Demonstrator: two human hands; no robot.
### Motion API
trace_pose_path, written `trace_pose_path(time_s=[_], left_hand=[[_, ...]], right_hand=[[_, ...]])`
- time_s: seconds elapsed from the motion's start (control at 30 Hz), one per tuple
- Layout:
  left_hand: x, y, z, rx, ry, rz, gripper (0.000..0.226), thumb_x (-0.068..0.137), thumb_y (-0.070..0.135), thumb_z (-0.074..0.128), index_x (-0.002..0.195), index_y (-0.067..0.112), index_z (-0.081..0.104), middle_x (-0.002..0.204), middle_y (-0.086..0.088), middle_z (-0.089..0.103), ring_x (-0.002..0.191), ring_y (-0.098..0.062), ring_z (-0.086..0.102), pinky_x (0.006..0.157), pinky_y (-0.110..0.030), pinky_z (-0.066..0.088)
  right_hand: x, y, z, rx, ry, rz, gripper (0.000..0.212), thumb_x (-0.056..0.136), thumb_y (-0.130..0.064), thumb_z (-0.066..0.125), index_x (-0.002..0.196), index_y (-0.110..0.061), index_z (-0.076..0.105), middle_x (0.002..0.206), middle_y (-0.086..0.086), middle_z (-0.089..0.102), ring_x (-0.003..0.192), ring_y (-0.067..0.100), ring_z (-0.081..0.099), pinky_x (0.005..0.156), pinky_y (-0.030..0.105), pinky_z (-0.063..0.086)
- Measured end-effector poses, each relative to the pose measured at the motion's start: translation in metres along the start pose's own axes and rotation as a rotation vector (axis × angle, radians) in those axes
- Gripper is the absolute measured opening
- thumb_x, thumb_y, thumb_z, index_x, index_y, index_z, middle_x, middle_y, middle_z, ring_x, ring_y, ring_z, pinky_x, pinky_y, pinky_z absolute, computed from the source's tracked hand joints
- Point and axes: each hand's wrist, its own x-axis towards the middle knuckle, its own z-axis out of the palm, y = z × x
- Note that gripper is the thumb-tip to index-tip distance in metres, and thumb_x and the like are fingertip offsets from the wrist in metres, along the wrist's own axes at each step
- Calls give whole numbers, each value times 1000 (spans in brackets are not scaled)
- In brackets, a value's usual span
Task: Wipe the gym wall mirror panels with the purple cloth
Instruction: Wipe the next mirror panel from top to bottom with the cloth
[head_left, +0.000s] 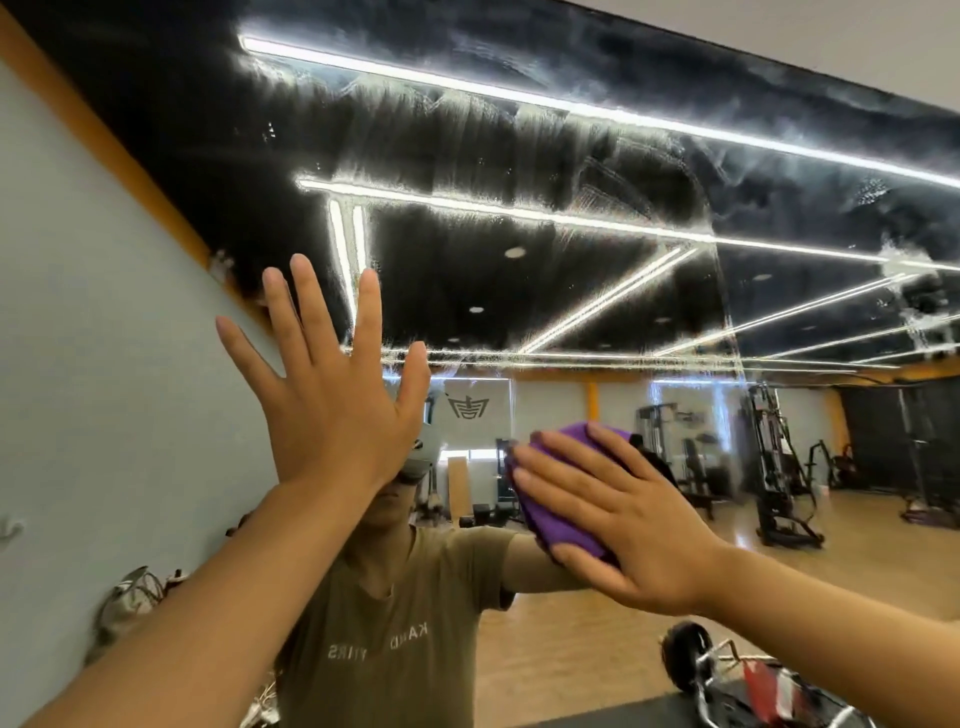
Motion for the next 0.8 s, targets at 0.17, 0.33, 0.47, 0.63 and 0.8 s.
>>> trace_pose_path(time_s=[0.17,0.33,0.47,0.63,0.8], left_hand=[[-1,0,-1,1,-3,1,77,98,62,13,161,19,23,165,-25,11,153,-43,8,116,-68,-2],[-1,-1,-1,3,0,4,77,98,63,13,161,19,23,165,-24,11,153,-43,9,117,-67,-2],[-2,-1,0,16,-5,1,76,99,62,14,161,19,22,165,-24,11,153,-43,7,117,-68,-1],[0,0,-1,7,-1,6,76,99,63,12,161,20,21,166,-24,10,153,-42,7,118,-63,-5],[0,-14,-3,-47,-13,101,73,100,57,17,161,15,22,164,-28,9,153,-43,7,124,-49,4]], right_hand=[[20,43,-11,-4,-98,-228,60,102,-44,35,158,-26,25,165,-6,25,155,15,18,126,40,3],[92,107,-32,54,165,259,62,101,-48,30,159,-26,23,164,-9,22,155,15,17,126,45,10],[133,128,-40,119,237,666,65,101,-51,20,161,-26,17,169,-8,13,155,11,5,126,34,-2],[103,68,-23,76,232,443,62,103,-48,25,159,-23,23,167,-4,21,156,13,11,126,42,6],[14,-11,0,-1,-33,-140,58,105,-46,33,158,-23,31,166,-5,25,155,17,17,127,44,5]])
